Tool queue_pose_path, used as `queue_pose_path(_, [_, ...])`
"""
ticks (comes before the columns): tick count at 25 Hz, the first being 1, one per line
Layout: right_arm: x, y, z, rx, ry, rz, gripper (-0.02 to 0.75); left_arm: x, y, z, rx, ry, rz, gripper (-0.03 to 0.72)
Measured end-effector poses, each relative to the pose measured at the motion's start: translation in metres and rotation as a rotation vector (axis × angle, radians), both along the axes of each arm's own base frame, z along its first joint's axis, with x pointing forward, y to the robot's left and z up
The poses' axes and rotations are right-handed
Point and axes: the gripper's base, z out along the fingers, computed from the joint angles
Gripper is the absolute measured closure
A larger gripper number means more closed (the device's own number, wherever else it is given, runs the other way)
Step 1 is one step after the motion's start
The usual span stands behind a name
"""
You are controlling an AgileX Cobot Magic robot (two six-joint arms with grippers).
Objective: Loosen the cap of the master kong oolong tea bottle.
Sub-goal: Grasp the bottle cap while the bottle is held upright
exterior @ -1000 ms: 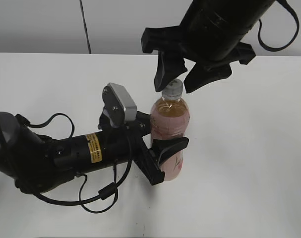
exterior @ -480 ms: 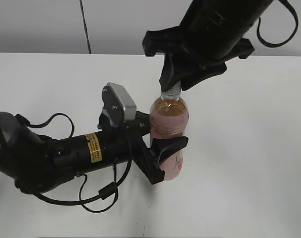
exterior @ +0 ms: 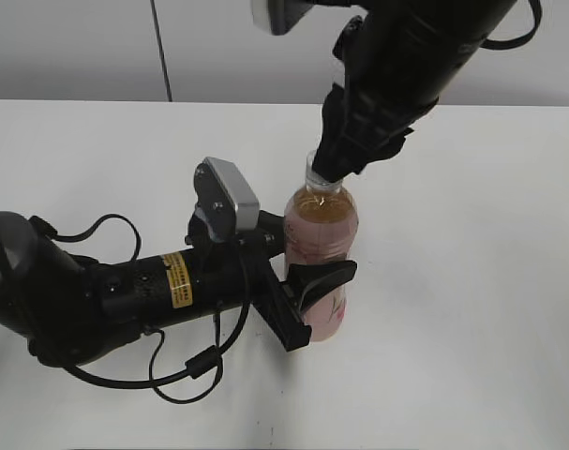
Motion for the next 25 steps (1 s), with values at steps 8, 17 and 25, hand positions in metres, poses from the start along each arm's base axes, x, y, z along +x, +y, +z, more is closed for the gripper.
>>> queue_pose_path(8, [0.000, -0.002, 0.001, -0.086, -0.128, 0.339, 0.624, 0.000, 0.000, 0.000, -0.003, 0.006, 0.003, 0.303])
queue_pose_path(17, [-0.009, -0.007, 0.008, -0.058, -0.050, 0.190, 0.500, 0.000, 0.000, 0.000, -0.001, 0.002, 0.000, 0.303])
queue_pose_path(25, [-0.014, -0.008, 0.036, 0.150, 0.115, -0.401, 0.276, 0.000, 0.000, 0.000, -0.001, 0.002, 0.000, 0.303])
